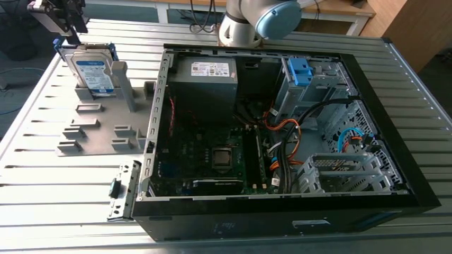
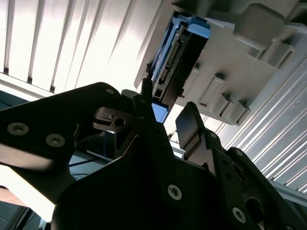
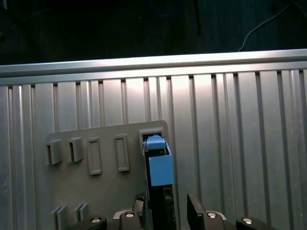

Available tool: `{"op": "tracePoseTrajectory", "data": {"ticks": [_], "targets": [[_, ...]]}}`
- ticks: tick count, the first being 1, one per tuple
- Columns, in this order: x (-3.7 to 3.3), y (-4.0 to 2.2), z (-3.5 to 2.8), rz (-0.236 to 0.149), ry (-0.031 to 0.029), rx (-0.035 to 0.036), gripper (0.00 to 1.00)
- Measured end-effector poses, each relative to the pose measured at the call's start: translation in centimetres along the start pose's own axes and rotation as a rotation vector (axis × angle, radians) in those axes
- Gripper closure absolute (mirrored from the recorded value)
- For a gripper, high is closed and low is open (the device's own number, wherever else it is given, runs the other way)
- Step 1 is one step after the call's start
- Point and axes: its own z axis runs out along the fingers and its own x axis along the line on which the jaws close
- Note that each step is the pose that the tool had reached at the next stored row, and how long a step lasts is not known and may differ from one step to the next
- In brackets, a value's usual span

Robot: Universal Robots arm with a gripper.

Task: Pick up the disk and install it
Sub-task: 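Pick up the disk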

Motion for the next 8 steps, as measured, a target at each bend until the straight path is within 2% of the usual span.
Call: {"op": "tracePoseTrajectory", "data": {"ticks": [4,6,7,8], "targets": [[-0.86,0.16,0.06,0.0,0.0,0.0,0.53],[-0.99,0.54,0.12,0.0,0.0003,0.0,0.53],[-0.99,0.65,0.13,-0.002,0.0026,0.0001,0.53],[-0.98,0.68,0.13,-0.007,0.0082,0.0006,0.53]]}}
